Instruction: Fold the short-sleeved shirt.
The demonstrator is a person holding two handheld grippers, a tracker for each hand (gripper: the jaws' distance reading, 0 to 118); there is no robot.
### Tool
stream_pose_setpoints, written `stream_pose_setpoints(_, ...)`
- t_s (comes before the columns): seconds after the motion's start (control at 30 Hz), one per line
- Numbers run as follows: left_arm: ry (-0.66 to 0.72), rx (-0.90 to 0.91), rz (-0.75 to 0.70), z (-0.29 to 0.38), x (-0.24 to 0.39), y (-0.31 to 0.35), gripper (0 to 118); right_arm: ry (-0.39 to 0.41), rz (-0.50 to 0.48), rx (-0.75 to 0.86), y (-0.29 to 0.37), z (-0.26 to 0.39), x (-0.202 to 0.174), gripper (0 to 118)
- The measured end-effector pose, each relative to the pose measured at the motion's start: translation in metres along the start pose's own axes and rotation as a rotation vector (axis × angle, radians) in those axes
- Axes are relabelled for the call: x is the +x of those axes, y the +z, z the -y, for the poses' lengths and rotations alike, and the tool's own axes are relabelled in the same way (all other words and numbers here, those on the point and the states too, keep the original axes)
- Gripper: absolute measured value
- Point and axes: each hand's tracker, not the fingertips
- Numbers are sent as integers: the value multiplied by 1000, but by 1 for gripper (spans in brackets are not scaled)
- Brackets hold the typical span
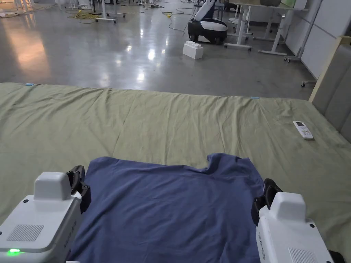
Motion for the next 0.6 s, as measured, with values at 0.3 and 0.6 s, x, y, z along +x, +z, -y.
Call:
stream_pose_setpoints(0.3, -23, -281, 35, 23, -43, -11, 0, 0, -27, -34, -2, 7, 0, 0)
stream_pose_setpoints(0.6, 41, -615, 27, 71, -86, 16, 2, 8, -67, -131, -7, 27, -8, 0)
